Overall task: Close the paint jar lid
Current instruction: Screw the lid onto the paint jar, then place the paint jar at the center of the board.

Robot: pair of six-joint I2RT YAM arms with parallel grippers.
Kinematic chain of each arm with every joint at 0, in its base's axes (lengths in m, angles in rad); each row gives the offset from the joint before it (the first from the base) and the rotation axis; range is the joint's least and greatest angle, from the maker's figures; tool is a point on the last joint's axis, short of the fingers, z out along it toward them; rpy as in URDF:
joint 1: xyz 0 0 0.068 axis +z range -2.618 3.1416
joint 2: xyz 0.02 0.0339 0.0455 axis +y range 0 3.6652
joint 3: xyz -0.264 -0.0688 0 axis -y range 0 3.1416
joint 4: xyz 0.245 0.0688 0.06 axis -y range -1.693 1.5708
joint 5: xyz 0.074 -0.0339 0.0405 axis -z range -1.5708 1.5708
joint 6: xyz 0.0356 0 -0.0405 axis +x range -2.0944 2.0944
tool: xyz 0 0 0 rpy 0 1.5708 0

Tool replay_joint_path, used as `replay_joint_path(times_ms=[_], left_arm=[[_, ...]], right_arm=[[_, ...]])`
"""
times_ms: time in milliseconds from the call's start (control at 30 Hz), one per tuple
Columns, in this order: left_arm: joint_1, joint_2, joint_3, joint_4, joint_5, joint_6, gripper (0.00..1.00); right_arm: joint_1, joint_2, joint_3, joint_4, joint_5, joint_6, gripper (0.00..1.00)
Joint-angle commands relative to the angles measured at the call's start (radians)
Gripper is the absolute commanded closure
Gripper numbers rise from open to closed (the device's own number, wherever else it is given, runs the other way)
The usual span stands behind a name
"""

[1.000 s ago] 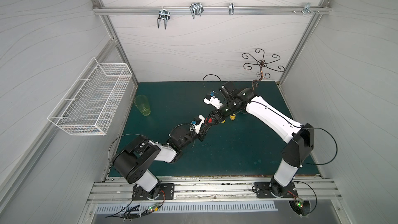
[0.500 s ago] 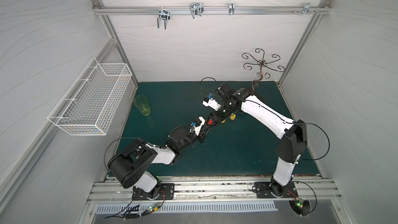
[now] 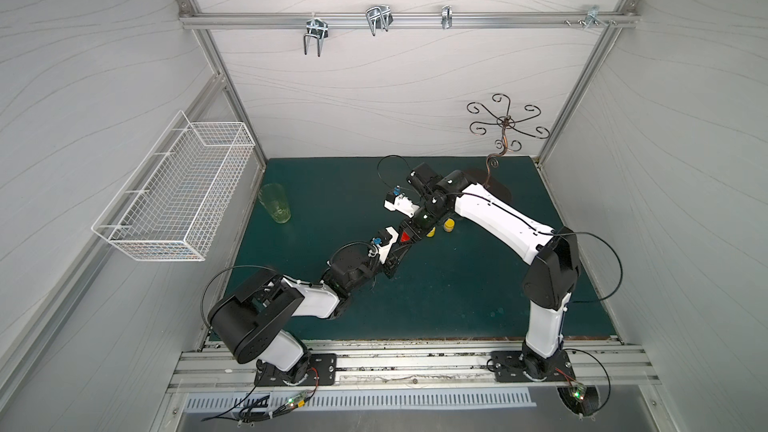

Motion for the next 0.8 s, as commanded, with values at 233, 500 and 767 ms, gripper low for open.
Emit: replay_joint_path(times_ms=[233, 500, 767], left_arm=[[0.007, -0.185, 0.005, -0.273, -0.356, -0.210, 0.15], [0.007, -0.455, -0.023, -0.721, -0.505, -0.392, 0.00], [0.007, -0.611, -0.046, -0.853, -0.520, -0.406, 0.00]], right_arm=[[-0.036, 0.174, 0.095, 0.027, 0.173, 0.065, 0.67], [-0.071, 0.357, 0.180, 0.130, 0.355, 0.113, 0.68], [-0.093, 0.427, 0.147, 0.280, 0.423, 0.135, 0.68]])
